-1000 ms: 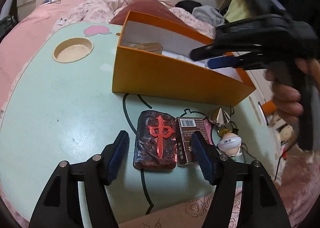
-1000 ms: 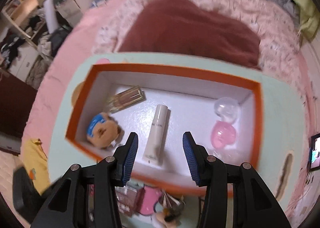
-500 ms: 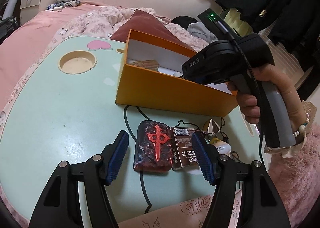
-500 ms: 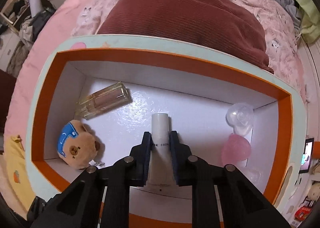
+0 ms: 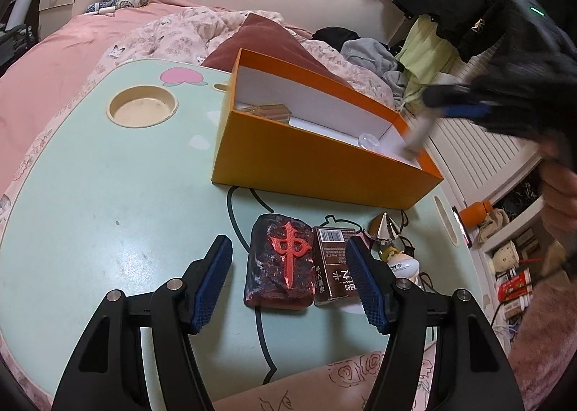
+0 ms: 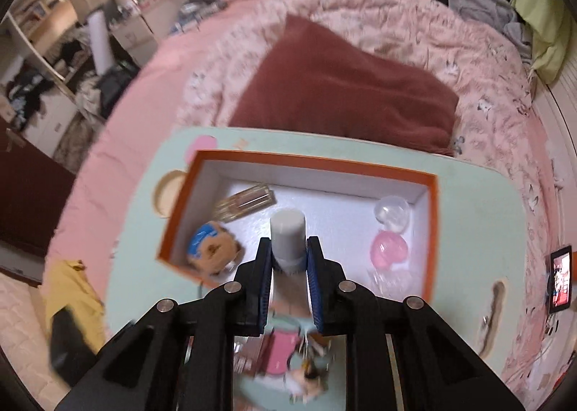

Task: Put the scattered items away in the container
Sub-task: 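Grasp the white tube with the right tool, place it on the table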

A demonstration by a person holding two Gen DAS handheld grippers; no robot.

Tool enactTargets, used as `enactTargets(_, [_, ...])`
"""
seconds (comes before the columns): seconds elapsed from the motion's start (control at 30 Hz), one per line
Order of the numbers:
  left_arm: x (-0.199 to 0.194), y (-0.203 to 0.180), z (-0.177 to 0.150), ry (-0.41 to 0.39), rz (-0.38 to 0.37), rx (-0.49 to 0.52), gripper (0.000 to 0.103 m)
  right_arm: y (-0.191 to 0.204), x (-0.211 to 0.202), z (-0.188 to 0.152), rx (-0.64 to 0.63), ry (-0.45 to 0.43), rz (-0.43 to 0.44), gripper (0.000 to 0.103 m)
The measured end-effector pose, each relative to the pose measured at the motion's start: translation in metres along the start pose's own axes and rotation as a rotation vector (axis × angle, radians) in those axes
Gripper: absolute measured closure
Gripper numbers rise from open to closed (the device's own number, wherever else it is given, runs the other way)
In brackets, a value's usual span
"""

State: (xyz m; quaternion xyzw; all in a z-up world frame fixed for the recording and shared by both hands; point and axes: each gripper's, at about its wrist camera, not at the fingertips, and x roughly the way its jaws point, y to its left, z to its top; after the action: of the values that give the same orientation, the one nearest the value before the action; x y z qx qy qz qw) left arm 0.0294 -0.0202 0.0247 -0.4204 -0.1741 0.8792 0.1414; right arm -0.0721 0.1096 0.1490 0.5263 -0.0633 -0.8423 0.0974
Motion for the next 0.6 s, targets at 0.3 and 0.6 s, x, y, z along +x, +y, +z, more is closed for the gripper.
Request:
enactTargets(0.3, [0.002, -0.001, 0.0, 0.008, 0.003, 0.007, 0.037, -0.035, -0.027, -0.062, 0.041, 0.045, 0.088, 0.085])
enactTargets(0.6, [0.0, -0.002, -0.001, 0.007, 0.01, 0.009, 0.037, -0.059, 0.037, -0.092, 0.079, 0.184, 0.022, 0.085])
